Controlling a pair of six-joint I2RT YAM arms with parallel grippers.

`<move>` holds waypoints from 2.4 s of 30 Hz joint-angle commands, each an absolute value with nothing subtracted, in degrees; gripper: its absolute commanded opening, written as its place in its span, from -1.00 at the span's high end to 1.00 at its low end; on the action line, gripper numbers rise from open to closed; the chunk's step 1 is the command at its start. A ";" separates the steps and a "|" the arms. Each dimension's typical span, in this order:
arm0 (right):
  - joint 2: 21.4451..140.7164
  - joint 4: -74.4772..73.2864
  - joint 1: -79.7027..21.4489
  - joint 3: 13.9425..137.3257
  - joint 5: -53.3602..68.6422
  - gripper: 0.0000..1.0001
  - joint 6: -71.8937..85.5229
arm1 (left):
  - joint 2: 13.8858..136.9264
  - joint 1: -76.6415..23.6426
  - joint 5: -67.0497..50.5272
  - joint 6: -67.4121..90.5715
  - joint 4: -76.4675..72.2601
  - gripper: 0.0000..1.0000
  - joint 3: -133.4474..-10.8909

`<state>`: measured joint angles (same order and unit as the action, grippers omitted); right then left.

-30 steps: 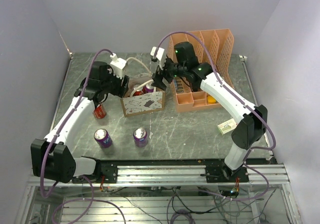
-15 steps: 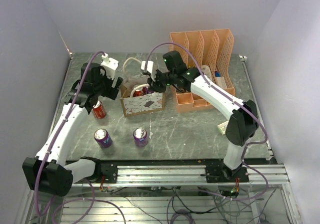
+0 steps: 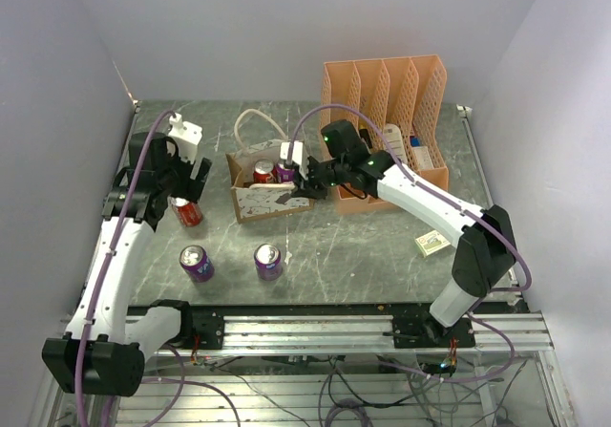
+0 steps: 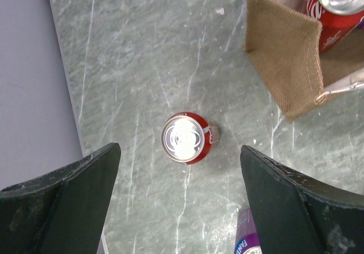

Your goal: Place the beverage into the canvas bag

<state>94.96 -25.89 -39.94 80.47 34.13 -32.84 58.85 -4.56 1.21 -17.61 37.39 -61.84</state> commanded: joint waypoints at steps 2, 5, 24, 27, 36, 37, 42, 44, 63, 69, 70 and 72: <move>95.00 -24.43 -40.14 78.95 36.26 0.78 -32.03 | 58.22 -3.26 -0.72 -18.82 40.75 -0.93 -60.17; 94.86 -23.80 -40.10 77.86 37.49 0.71 -31.58 | 58.31 -3.08 -1.02 -18.17 40.74 -0.93 -60.45; 93.45 -24.99 -40.25 73.82 44.02 -0.05 -35.67 | 51.71 2.58 -3.48 -15.69 38.23 -0.93 -54.93; 93.30 -25.16 -40.21 74.08 43.76 -0.09 -35.62 | 51.59 3.10 -2.85 -15.56 38.25 -0.93 -54.99; 92.18 -23.87 -40.17 72.90 44.69 -0.16 -35.55 | 51.20 3.15 -1.51 -15.97 37.22 -0.94 -54.09; 92.38 -24.07 -40.24 73.01 44.91 -0.16 -35.39 | 50.95 3.16 -1.17 -16.20 37.02 -0.94 -53.83; 92.73 -23.49 -40.21 72.90 46.62 -0.18 -34.15 | 50.07 3.20 -0.78 -16.84 37.30 -0.97 -53.89; 92.67 -22.98 -40.19 72.42 46.47 -0.19 -34.06 | 50.86 3.17 -1.18 -17.12 38.11 -0.98 -54.53; 92.01 -23.31 -40.08 72.40 45.00 -0.19 -34.90 | 61.69 3.21 -3.75 -23.88 38.39 -0.98 -55.42; 92.44 -23.95 -40.14 72.82 45.02 -0.19 -35.50 | 67.44 3.54 -5.80 -24.86 38.56 -0.98 -56.12; 92.71 -24.29 -40.15 72.98 45.34 -0.19 -35.43 | 68.36 3.72 -6.56 -25.18 38.66 -0.99 -56.09; 93.27 -24.82 -40.24 73.48 46.07 -0.19 -35.29 | 70.29 4.06 -6.85 -25.43 38.08 -1.00 -56.04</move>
<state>93.38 -23.59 -39.94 72.73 45.01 -34.65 67.90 2.92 -4.12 -24.08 39.09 -55.00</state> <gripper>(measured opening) 0.595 0.993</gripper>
